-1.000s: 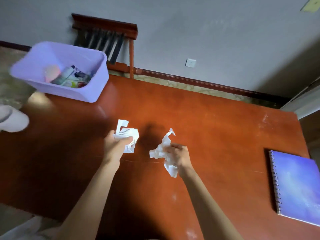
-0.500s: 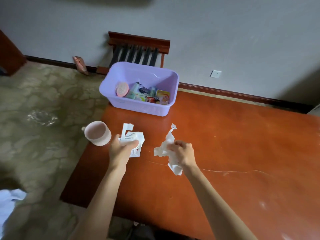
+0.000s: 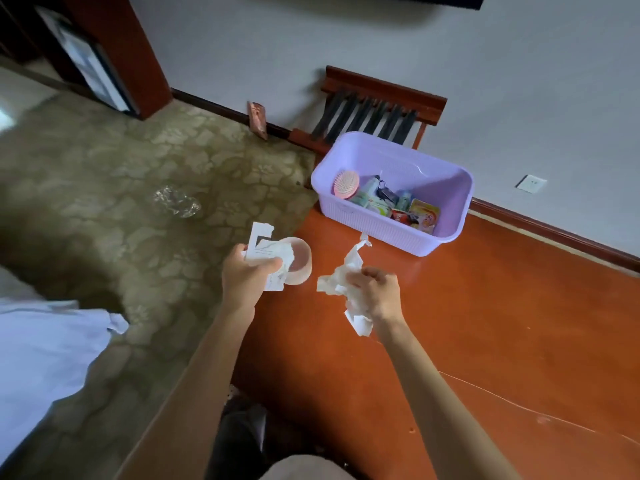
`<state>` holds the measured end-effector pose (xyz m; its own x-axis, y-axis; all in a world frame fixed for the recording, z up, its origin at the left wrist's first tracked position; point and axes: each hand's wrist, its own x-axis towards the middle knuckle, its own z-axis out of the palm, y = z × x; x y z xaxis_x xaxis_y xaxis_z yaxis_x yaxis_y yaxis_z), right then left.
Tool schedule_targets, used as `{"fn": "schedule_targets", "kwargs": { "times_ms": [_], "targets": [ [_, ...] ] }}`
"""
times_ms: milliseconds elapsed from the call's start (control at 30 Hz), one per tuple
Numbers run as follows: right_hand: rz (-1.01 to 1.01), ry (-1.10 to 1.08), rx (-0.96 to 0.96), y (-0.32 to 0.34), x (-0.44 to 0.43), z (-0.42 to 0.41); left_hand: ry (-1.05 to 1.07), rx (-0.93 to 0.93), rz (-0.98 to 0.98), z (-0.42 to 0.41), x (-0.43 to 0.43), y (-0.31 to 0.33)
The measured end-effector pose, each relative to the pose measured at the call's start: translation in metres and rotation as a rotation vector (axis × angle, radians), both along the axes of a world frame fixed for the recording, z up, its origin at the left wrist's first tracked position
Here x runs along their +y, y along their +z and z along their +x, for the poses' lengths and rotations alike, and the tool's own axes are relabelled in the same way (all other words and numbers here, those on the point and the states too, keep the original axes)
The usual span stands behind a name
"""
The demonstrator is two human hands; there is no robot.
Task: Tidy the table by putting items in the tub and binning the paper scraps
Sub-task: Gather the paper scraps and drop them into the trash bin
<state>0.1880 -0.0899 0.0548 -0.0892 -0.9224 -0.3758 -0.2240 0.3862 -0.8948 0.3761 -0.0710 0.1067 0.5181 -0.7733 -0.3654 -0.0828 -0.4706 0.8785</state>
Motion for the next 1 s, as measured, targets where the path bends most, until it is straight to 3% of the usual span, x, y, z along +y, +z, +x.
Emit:
{"fn": "schedule_targets", "kwargs": {
  "times_ms": [133, 333, 567, 800, 1000],
  "targets": [
    [0.009, -0.022, -0.099, 0.005, -0.015, 0.06, 0.05, -0.004, -0.02, 0.054, -0.014, -0.008],
    [0.019, -0.086, -0.179, -0.014, -0.045, 0.183, -0.059, 0.03, -0.048, 0.159, -0.067, -0.028],
    [0.176, -0.448, -0.216, -0.047, -0.067, 0.313, -0.317, -0.032, 0.112, 0.289, -0.137, -0.076],
    [0.325, -0.522, -0.165, -0.091, -0.071, 0.367, -0.525, -0.065, 0.283, 0.316, -0.167, -0.134],
    [0.509, -0.506, -0.147, -0.195, -0.072, 0.381, -0.609, -0.08, 0.405, 0.313, -0.173, -0.237]
  ]
}}
